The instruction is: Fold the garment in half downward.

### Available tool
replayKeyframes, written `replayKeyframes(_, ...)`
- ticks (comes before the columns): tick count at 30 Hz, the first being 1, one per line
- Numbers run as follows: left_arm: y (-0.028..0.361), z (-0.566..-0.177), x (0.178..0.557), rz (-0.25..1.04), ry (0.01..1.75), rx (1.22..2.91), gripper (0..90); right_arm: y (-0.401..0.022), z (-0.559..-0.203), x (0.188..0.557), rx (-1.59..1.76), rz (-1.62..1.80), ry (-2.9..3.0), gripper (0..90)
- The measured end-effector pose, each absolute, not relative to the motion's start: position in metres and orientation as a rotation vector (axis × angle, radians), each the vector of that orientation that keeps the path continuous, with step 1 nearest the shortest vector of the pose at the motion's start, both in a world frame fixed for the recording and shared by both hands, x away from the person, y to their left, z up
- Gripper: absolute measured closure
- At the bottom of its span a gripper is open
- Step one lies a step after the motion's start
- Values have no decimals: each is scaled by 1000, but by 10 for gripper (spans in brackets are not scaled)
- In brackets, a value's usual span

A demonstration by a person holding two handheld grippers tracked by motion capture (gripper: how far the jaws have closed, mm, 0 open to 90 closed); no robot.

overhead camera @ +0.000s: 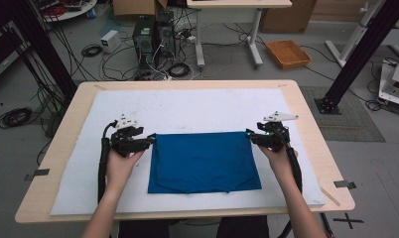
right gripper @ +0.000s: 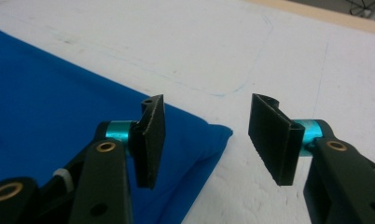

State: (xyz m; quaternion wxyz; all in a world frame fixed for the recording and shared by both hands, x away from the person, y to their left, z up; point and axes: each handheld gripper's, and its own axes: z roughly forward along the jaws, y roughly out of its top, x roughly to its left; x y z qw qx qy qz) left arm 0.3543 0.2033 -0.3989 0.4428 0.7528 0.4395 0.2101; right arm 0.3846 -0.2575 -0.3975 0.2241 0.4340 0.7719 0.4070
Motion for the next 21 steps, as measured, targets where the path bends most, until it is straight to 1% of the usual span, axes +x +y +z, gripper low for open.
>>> replayKeyframes(5,212,-390,323,574,994,1842,391,-263,-387,357,1139,1184,2123,429)
replayKeyframes(10,217,-385,314,583,955,1826,364,-264,-384,341,1103,1206,2095,427)
replayKeyframes(13,219,-387,310,594,946,1837,364,-264,-385,338,1101,1210,2110,421)
replayKeyframes(21,227,-389,305,579,961,1800,351,-274,-390,339,1128,1205,2094,413)
